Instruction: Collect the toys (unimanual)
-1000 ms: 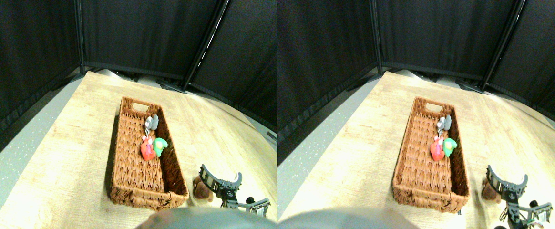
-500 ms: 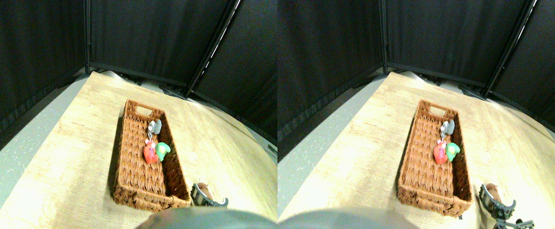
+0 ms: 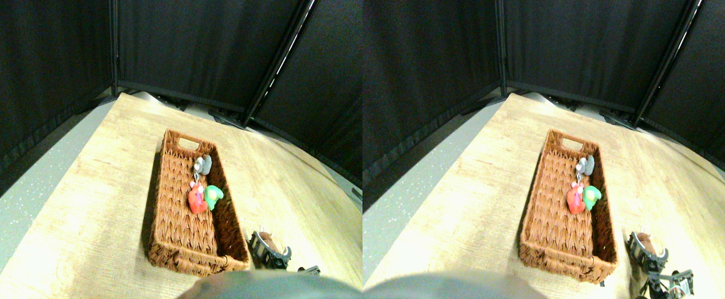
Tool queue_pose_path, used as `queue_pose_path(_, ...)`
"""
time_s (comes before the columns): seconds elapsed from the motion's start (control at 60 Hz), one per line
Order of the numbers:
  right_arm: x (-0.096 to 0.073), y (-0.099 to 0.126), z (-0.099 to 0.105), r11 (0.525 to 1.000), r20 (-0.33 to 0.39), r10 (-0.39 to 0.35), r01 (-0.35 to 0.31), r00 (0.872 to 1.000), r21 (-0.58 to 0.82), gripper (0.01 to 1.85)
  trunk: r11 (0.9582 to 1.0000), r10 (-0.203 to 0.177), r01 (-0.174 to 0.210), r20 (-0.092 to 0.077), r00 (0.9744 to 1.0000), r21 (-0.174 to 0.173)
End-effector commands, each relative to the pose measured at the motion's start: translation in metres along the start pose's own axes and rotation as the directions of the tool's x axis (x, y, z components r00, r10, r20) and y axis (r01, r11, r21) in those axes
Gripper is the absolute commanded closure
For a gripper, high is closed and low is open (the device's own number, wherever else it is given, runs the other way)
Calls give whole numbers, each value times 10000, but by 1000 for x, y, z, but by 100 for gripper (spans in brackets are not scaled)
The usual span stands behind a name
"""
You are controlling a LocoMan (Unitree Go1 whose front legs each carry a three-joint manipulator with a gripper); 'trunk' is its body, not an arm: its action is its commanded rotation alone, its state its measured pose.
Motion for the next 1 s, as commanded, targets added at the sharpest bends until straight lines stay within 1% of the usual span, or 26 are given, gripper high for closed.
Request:
queue_pose_path(0.017, 3, 4, 1, 9995, 188, 207, -203, 9996, -244, 152, 9997, 126, -130, -225, 9997, -193)
queue_pose_path(0.033, 1, 5, 0, 9997, 378, 181, -174, 9991, -177, 163, 9997, 126, -130, -225, 9997, -193)
queue_pose_path(0.05, 1, 7, -1, 9998, 751, 143, -131, 9971, -156, 172, 9997, 114, -118, -233, 9997, -193)
queue_pose_path(0.067, 0, 8, -1, 9998, 1006, 112, -94, 9949, -176, 177, 9997, 114, -118, -233, 9997, -193)
queue_pose_path(0.133, 0, 11, -2, 9998, 1323, 133, -111, 9911, -171, 179, 9998, 104, -108, -203, 9997, -193)
queue_pose_path(0.2, 0, 15, -2, 9997, 1320, 209, -188, 9910, -169, 180, 9998, 106, -110, -218, 9997, -193)
queue_pose_path(0.217, 1, 17, -2, 9995, 1235, 263, -237, 9920, -225, 180, 9998, 107, -111, -195, 9998, -188)
queue_pose_path(0.25, 1, 20, -3, 9985, 1160, 501, -471, 9920, -288, 180, 9998, 107, -111, -195, 9998, -188)
queue_pose_path(0.283, 1, 25, -4, 9972, 1016, 687, -652, 9924, -370, 180, 9997, 101, -105, -163, 9998, -208)
queue_pose_path(0.3, 1, 25, -4, 9972, 1016, 687, -652, 9924, -370, 180, 9997, 100, -102, -116, 9999, -225)
queue_pose_path(0.333, 2, 30, -5, 9924, 603, 949, -896, 9937, -847, 180, 9997, 105, -107, -101, 9999, -232)
queue_pose_path(0.383, 1, 39, -8, 9871, 121, 1174, -1153, 9930, -1115, 180, 9996, 118, -120, -85, 9999, -243)
queue_pose_path(0.5, 0, 58, -18, 9783, -379, 1484, -1523, 9882, -1403, 180, 9991, 207, -205, 66, 9998, -380)
queue_pose_path(0.567, 0, 72, -27, 9695, -1154, 1695, -1866, 9788, -1587, 180, 9985, 259, -252, 141, 9996, -485)
queue_pose_path(0.633, -3, 85, -34, 9635, -1523, 1731, -1993, 9731, -1787, 180, 9977, 321, -308, 209, 9993, -598)
queue_pose_path(0.667, -5, 93, -40, 9567, -1968, 1778, -2162, 9642, -1949, 180, 9970, 368, -349, 257, 9990, -692)
queue_pose_path(0.7, -6, 97, -43, 9529, -2039, 1803, -2222, 9623, -2064, 180, 9964, 400, -377, 287, 9988, -766)
queue_pose_path(0.733, -7, 104, -49, 9444, -2314, 1847, -2376, 9552, -2271, 180, 9954, 447, -419, 309, 9985, -857)
queue_pose_path(0.767, -9, 111, -56, 9416, -2386, 1940, -2489, 9515, -2269, 180, 9945, 506, -474, 322, 9982, -934)
queue_pose_path(0.783, -9, 114, -59, 9377, -2514, 2032, -2619, 9463, -2282, 180, 9938, 550, -514, 336, 9979, -982)
queue_pose_path(0.8, -9, 114, -59, 9377, -2514, 2032, -2619, 9463, -2282, 180, 9932, 597, -557, 361, 9976, -1027)
queue_pose_path(0.817, -9, 116, -62, 9325, -2684, 2126, -2771, 9396, -2315, 180, 9924, 644, -599, 381, 9972, -1078)
queue_pose_path(0.85, -8, 121, -67, 9322, -2762, 2134, -2800, 9371, -2295, 180, 9911, 705, -656, 391, 9967, -1157)
queue_pose_path(0.883, -7, 125, -73, 9306, -2981, 2117, -2852, 9308, -2296, 180, 9900, 763, -710, 395, 9963, -1221)
queue_pose_path(0.933, -7, 129, -77, 9241, -3082, 2098, -2911, 9279, -2475, 180, 9876, 876, -810, 434, 9952, -1341)
queue_pose_path(1.0, -6, 133, -85, 9295, -3170, 1995, -2815, 9272, -2384, 180, 9839, 1021, -942, 451, 9938, -1520)
